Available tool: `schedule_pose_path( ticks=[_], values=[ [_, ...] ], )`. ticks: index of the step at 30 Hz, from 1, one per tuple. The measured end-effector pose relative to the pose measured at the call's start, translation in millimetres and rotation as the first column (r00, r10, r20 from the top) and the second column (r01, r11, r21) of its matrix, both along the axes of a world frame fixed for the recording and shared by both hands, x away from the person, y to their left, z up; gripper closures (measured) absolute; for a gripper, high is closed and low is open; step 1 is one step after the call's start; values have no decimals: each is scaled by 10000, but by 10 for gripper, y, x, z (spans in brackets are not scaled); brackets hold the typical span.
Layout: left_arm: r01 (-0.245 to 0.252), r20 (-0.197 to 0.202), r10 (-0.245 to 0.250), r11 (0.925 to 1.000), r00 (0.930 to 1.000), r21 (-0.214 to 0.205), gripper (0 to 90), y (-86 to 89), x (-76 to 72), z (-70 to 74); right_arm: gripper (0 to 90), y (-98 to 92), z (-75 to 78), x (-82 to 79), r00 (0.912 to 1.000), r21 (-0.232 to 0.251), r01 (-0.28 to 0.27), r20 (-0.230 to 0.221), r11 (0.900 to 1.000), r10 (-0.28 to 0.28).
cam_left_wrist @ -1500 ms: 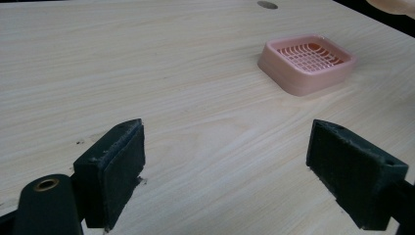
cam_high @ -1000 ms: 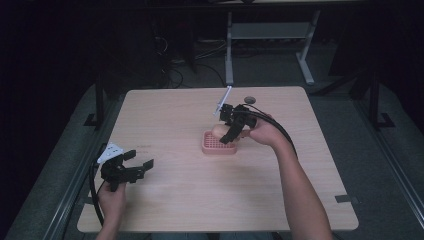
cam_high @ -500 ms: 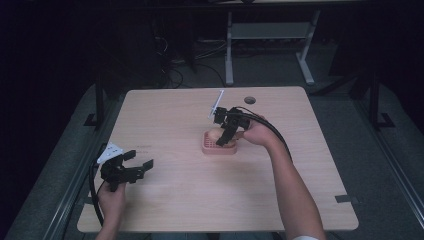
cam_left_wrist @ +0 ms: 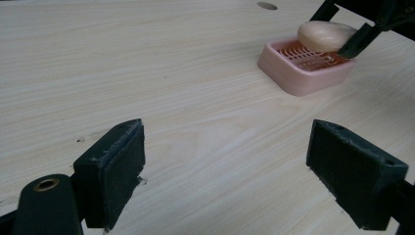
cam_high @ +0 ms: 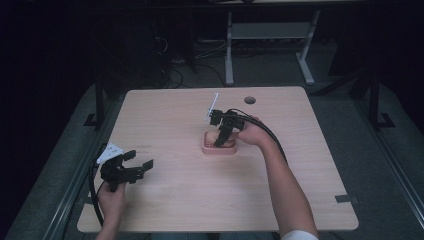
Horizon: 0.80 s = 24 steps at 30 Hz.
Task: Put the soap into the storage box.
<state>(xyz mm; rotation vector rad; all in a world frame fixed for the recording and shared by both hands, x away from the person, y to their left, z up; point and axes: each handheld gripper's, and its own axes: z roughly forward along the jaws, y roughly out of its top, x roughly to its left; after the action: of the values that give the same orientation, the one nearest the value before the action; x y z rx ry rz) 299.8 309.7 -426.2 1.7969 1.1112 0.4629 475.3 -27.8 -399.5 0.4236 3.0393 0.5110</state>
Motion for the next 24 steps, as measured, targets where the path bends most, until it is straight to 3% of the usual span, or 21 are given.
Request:
schedule_pose_path(
  ticks=[12,24],
  values=[
    [-29,-25,28,10000,10000,-71,142,6,-4,-4,317,41,-125,70,9999,-280,93,-83,9996,-95],
    [-65,-50,64,9999,10000,-88,142,21,-8,-2,316,36,-141,89,9999,-215,122,-89,9997,-124]
  ],
)
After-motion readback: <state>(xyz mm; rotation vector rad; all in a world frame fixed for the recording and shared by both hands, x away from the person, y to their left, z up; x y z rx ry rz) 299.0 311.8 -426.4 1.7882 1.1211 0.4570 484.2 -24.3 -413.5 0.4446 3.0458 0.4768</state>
